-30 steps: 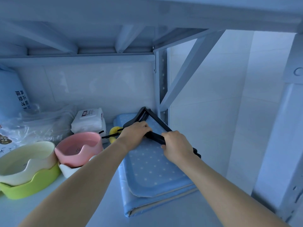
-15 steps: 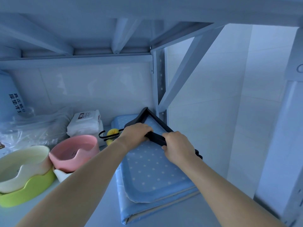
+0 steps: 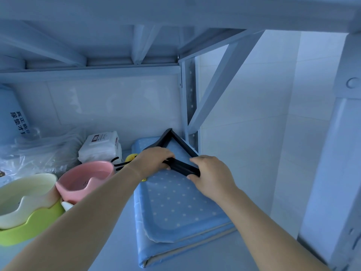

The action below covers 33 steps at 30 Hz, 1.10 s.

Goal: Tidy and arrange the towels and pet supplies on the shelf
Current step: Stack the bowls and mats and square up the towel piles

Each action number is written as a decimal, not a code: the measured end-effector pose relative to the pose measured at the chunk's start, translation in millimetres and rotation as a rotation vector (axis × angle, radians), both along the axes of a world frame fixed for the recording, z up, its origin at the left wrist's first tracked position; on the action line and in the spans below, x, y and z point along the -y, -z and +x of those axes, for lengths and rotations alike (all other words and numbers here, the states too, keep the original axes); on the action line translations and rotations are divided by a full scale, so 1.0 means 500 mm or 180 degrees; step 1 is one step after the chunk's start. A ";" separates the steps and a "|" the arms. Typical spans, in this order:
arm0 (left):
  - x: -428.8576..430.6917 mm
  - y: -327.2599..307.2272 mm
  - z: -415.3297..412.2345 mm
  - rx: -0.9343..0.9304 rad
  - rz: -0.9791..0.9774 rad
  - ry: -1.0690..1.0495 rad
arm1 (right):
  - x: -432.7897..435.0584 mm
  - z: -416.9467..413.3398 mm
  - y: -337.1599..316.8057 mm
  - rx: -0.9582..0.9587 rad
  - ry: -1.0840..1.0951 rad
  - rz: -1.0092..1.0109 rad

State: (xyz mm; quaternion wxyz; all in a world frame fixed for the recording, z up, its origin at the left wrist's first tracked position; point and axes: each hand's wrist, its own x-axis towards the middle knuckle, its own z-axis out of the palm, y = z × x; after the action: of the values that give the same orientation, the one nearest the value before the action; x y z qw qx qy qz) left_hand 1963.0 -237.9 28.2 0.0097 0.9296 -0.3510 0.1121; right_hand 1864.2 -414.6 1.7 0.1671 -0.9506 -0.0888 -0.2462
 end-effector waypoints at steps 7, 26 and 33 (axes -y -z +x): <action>-0.004 0.001 0.002 -0.0068 -0.0088 -0.0022 | 0.015 -0.005 0.008 -0.0117 -0.0095 0.0137; -0.017 0.075 -0.016 0.0252 -0.1053 0.0010 | 0.009 -0.015 0.024 0.0076 0.0268 -0.0116; -0.010 0.078 -0.003 0.0273 -0.1006 0.0061 | 0.013 -0.011 0.030 0.0134 0.0302 0.0056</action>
State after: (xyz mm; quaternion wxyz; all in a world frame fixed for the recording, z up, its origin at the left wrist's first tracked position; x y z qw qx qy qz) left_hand 1961.7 -232.8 -10.9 0.1419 0.9075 -0.3379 0.2055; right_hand 1858.8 -421.2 -13.2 0.1618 -0.9468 -0.0450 -0.2745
